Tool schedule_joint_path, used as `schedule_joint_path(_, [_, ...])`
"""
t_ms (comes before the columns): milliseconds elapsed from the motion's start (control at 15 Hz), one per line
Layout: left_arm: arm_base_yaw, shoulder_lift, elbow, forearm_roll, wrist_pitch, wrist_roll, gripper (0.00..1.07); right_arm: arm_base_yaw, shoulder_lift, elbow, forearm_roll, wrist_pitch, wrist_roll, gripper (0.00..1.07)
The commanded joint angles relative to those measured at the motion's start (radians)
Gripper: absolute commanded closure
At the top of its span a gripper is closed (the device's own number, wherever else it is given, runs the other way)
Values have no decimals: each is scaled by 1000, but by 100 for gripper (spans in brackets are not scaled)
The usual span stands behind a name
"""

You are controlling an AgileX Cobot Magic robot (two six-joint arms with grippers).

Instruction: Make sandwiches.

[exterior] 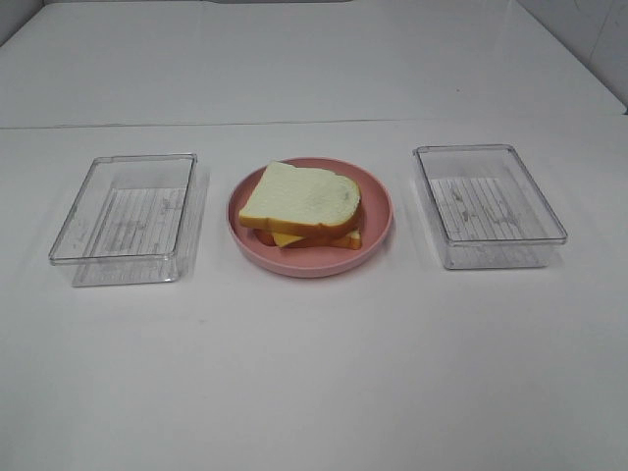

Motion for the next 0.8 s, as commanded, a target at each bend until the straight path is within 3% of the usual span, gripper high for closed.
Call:
schedule_joint_path(67, [6,-26,2,4,-8,2,19,-5,-38,2,7,-10,-2,32])
schedule_joint_path(800, [6,-19,2,-18,-8,1,19,-5,-38,2,14,-10,-2,32])
